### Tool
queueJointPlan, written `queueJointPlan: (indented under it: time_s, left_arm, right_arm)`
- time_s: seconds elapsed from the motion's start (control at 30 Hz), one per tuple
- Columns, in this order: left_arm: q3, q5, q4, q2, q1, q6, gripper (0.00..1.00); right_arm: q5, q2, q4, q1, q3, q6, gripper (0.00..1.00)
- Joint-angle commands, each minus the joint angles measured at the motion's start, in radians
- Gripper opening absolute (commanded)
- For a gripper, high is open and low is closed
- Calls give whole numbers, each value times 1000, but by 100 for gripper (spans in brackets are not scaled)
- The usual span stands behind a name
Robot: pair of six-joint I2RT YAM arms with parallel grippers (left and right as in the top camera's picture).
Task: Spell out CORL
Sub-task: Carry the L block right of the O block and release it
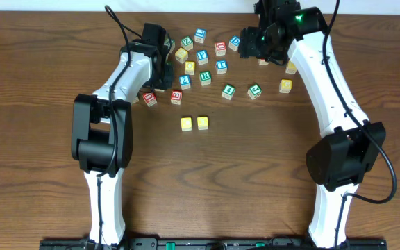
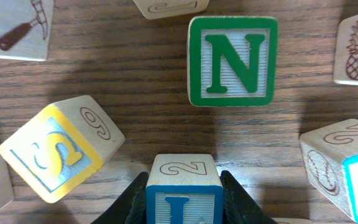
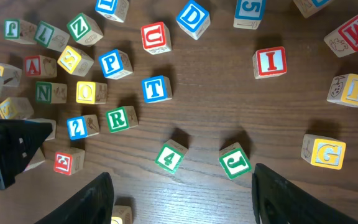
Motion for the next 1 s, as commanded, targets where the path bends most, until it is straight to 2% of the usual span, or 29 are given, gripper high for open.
queueJointPlan:
  time_s: [0.0, 0.27, 0.37, 0.6, 0.87, 0.97]
  left_arm:
    - [0, -13, -5, -82, 0, -5, 25]
    - [0, -12, -74, -241, -13, -68, 25]
    - [0, -12, -129, -288, -44, -128, 25]
    - [-2, -12, -277, -304, -224, -330, 25]
    - [-37, -14, -275, -301, -398, -443, 25]
    - [-91, -65, -237, -291, -455, -529, 25]
  right_arm:
    - [5, 8, -2, 0, -3, -21, 67]
    - [50, 8, 14, -8, -3, -27, 67]
    - [50, 8, 28, -32, -3, -26, 67]
    - [49, 8, 21, -168, -3, -23, 67]
    - [49, 8, -5, -237, -3, -23, 68]
    - [49, 8, -14, -242, -3, -24, 68]
